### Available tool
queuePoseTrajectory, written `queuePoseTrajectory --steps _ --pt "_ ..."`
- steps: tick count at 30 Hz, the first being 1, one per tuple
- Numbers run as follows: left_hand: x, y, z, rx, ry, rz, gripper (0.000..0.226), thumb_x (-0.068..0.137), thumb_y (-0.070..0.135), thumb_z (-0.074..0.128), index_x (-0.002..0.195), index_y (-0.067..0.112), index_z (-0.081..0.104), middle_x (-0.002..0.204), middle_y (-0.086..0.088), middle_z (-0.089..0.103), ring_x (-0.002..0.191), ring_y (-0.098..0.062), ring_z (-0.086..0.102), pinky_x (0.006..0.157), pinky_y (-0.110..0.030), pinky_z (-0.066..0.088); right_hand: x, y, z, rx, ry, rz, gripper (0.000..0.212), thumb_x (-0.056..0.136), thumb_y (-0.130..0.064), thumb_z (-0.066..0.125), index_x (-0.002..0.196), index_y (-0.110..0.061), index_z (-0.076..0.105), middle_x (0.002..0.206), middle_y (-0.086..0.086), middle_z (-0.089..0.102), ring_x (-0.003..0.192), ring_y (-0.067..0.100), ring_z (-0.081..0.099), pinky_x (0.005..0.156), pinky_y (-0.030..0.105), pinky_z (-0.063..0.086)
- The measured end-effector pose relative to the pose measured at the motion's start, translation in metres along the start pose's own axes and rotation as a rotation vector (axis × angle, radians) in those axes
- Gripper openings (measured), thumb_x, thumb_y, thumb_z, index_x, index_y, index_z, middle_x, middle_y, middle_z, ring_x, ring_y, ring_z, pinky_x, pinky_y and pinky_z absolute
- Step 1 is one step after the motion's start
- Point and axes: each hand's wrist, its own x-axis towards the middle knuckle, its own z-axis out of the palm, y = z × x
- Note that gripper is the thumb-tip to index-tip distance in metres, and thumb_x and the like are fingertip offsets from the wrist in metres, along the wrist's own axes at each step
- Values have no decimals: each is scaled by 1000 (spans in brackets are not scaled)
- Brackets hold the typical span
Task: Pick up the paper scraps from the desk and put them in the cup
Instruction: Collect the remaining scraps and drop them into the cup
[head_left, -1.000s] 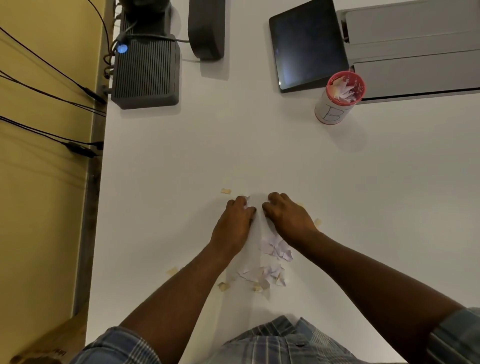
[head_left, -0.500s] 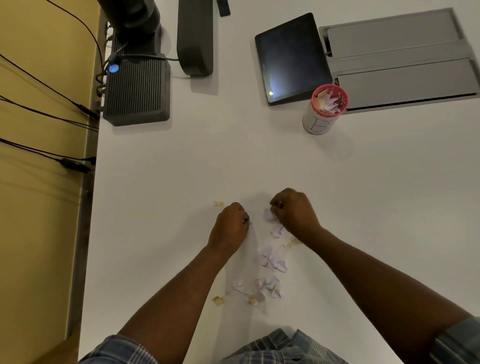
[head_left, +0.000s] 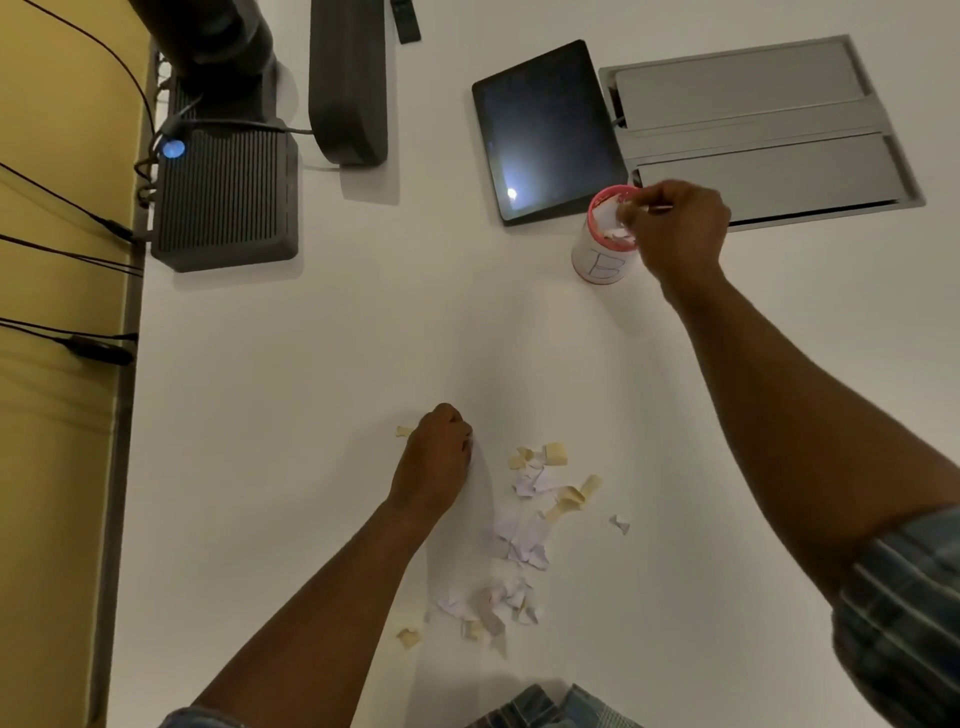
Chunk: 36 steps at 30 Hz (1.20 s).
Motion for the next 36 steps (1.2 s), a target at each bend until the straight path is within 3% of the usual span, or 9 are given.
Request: queuePoseTrajectory --steps 5,9,11,14,19,23,28,31,36 --pt "-5 3 -3 39 7 18 18 89 2 51 94 -2 68 104 -14 62 95 -27 59 81 -35 49 32 1 13 -242 -55 -126 13 85 -16 65 88 -6 72 90 11 72 77 15 63 70 15 42" --pt "-13 5 -8 166 108 35 25 82 9 65 107 8 67 112 -9 63 100 -27 59 72 -35 54 39 0 26 -483 -217 -204 17 88 -16 64 91 0 66 91 17 66 87 30 64 76 27 46" --pt "-16 2 -9 210 142 13 32 80 17 69 112 11 65 118 -8 62 102 -27 59 75 -36 53 41 -2 32 -567 -265 -219 16 89 -13 64 96 1 65 94 18 66 91 31 65 83 32 50" --pt "-18 -6 -8 259 165 -37 38 80 29 68 115 15 62 124 -7 59 106 -27 56 81 -38 50 44 -4 37 -668 -311 -229 19 89 -11 64 102 3 64 100 19 66 95 34 64 88 36 51" --pt "-19 -15 -6 288 178 -128 49 77 42 66 119 19 57 128 -4 53 109 -26 52 82 -38 47 50 -15 34 -769 -378 -93 33 87 -12 66 114 3 57 107 21 61 99 37 61 87 39 50" --pt "-20 -18 -6 223 218 -189 63 72 52 61 126 24 47 131 -5 46 117 -27 46 88 -43 46 53 -24 28 -871 -492 -189 38 89 -16 62 121 2 55 111 23 61 105 40 58 89 43 49" --pt "-18 -21 0 257 67 -208 67 81 63 50 138 30 37 149 -12 30 136 -30 29 104 -48 36 52 -28 16 -931 -440 -272 39 84 -20 71 116 1 61 105 21 64 98 37 61 87 43 50" --pt "-19 -14 5 310 13 -167 56 87 52 52 135 23 43 145 -13 35 131 -31 34 101 -45 40 46 -29 9 -861 -331 -235 37 81 -16 75 111 1 63 104 22 64 96 38 62 86 43 51" --pt "-25 -5 10 228 55 -100 30 92 4 50 122 5 54 124 -14 54 109 -31 52 81 -38 52 28 -19 -5 -534 -68 -358 19 88 -14 63 101 -2 69 99 19 71 85 32 68 78 39 56"
